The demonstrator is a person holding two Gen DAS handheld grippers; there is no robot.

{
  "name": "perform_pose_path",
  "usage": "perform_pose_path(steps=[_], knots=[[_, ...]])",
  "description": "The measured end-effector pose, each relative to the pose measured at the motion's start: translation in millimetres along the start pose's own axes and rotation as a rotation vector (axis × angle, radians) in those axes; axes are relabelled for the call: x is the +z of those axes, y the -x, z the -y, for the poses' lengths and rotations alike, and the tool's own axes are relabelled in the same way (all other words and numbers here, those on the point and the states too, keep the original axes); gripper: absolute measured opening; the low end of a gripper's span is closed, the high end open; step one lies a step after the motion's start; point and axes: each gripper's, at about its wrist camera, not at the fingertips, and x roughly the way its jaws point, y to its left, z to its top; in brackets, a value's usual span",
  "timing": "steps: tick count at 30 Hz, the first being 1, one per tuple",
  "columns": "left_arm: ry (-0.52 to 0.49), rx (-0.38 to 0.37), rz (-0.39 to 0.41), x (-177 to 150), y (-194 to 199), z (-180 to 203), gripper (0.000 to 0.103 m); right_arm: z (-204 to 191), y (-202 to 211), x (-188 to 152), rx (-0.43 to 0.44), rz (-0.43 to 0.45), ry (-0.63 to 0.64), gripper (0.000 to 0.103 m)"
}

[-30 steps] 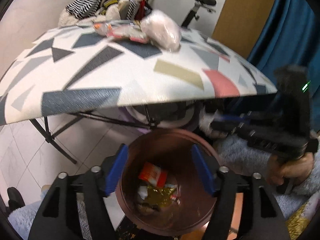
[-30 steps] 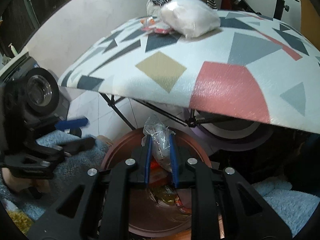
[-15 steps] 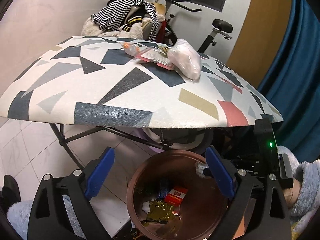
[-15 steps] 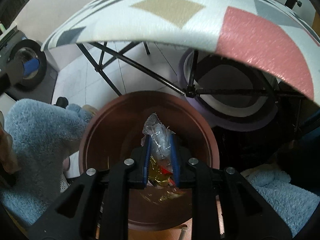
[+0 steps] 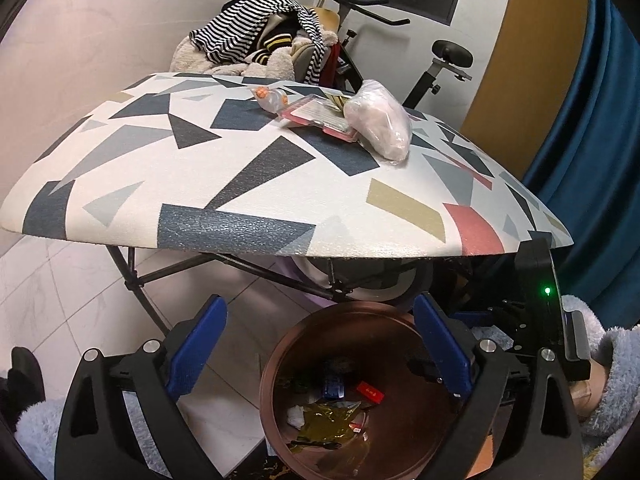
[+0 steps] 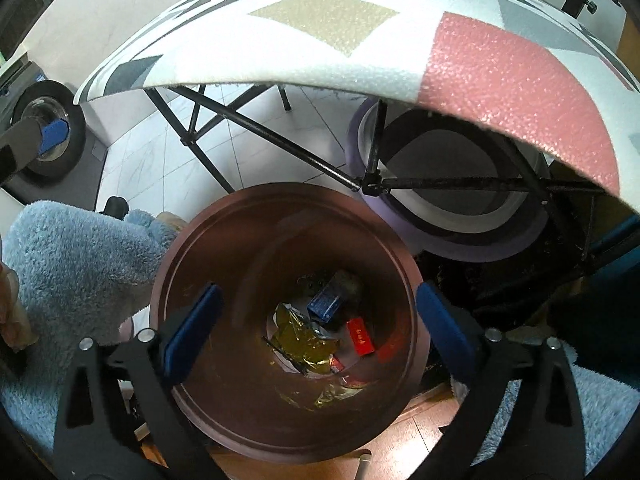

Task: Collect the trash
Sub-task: 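Raise both tools from the bin back toward the table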

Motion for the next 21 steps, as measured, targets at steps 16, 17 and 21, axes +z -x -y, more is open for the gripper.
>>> perform_pose_path(steps=[16, 17, 21], knots=[[0.037, 0.004, 0.010, 1.0, 0.9, -7.0, 0.093, -3.6, 28.3, 0.6, -0.054, 0.108, 0.008, 0.097], [0.039, 0.003, 0.010, 1.0, 0.4, -7.2, 0.093, -3.2, 31.2, 0.6, -0.060, 0.120, 0.006, 0.097], [0.051, -0.002, 0.004, 1.0, -0.8, -7.6, 0.093, 4.1, 45.9, 1.3, -0.077, 0.186, -0.030, 0.097]])
